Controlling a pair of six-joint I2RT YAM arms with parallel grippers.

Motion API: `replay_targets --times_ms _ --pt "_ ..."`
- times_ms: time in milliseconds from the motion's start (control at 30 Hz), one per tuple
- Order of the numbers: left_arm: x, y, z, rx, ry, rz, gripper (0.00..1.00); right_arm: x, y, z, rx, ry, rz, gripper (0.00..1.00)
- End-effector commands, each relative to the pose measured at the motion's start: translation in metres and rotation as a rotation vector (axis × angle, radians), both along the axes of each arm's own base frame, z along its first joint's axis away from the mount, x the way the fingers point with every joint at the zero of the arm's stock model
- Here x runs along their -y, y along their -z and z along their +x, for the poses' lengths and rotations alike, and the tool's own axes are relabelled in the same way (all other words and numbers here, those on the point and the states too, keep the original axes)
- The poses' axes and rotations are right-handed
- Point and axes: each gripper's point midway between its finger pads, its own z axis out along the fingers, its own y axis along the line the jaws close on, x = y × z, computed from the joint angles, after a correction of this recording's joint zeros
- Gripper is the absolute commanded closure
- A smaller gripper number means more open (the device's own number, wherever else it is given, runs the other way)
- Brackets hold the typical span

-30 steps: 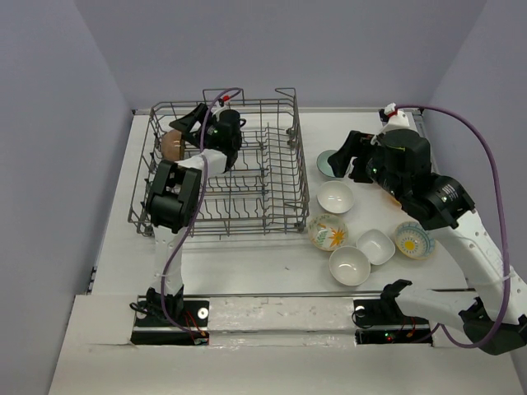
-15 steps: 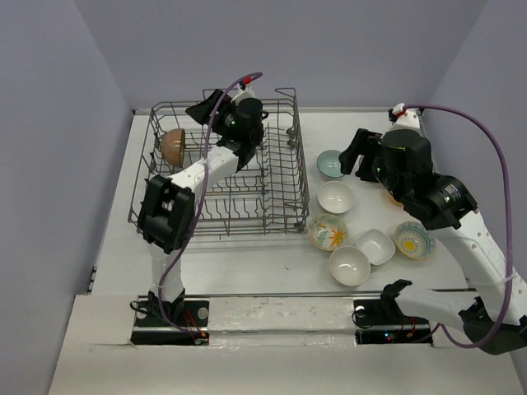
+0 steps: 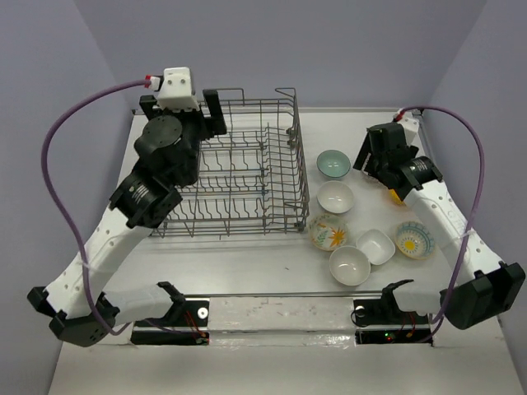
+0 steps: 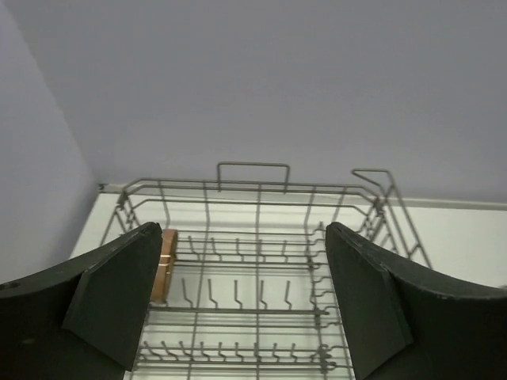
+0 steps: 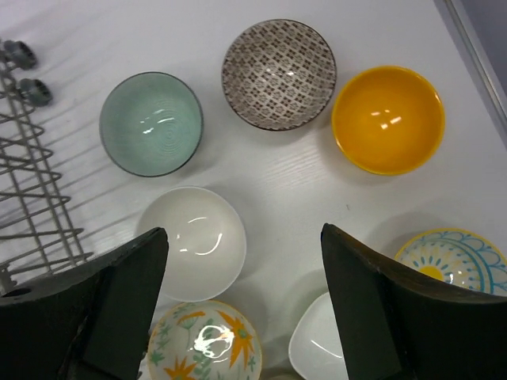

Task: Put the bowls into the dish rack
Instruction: Pick up the bowl from the center of the board.

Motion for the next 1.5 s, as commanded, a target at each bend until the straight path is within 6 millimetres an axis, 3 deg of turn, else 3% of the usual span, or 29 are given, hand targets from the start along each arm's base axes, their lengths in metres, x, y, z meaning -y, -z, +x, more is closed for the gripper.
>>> replay_targets --times_ms 0,67,100,133,200,233,333,467,967,1333,1467 --pt "0.042 0.034 -0.013 -0.071 0.244 -0.092 0.07 0.024 0.005 0.016 0.022 0.034 0.084 0.17" --pt "0.042 0.044 -0.017 -0.076 0.263 -0.091 0.07 0.025 0.014 0.018 0.002 0.029 0.098 0.18" --pt "0.038 0.039 -0.022 -0.054 0.268 -0.107 0.06 0.019 0.018 0.020 -0.005 0.005 0.121 0.18" --pt "0.039 0.050 -0.022 -0.069 0.270 -0.096 0.06 0.014 0.029 0.020 -0.030 -0.012 0.135 0.18" --pt "0.036 0.051 -0.025 -0.056 0.271 -0.111 0.06 0.004 0.041 0.023 -0.050 -0.049 0.183 0.19" --pt "0.036 0.064 -0.025 -0.073 0.268 -0.103 0.06 0.001 0.055 0.019 -0.084 -0.056 0.195 0.19" --pt "0.036 0.069 -0.028 -0.063 0.279 -0.125 0.06 -0.001 0.072 0.018 -0.100 -0.072 0.241 0.19" --pt "0.034 0.091 -0.028 -0.087 0.269 -0.108 0.06 -0.005 0.101 0.011 -0.149 -0.085 0.277 0.20" --pt "0.038 0.112 -0.028 -0.110 0.281 -0.116 0.06 -0.013 0.156 0.006 -0.252 -0.104 0.297 0.23" --pt "0.037 0.120 -0.023 -0.124 0.267 -0.100 0.06 -0.020 0.187 0.014 -0.294 -0.104 0.324 0.37" --pt "0.038 0.123 -0.022 -0.132 0.268 -0.098 0.06 -0.023 0.194 0.017 -0.296 -0.105 0.340 0.55"
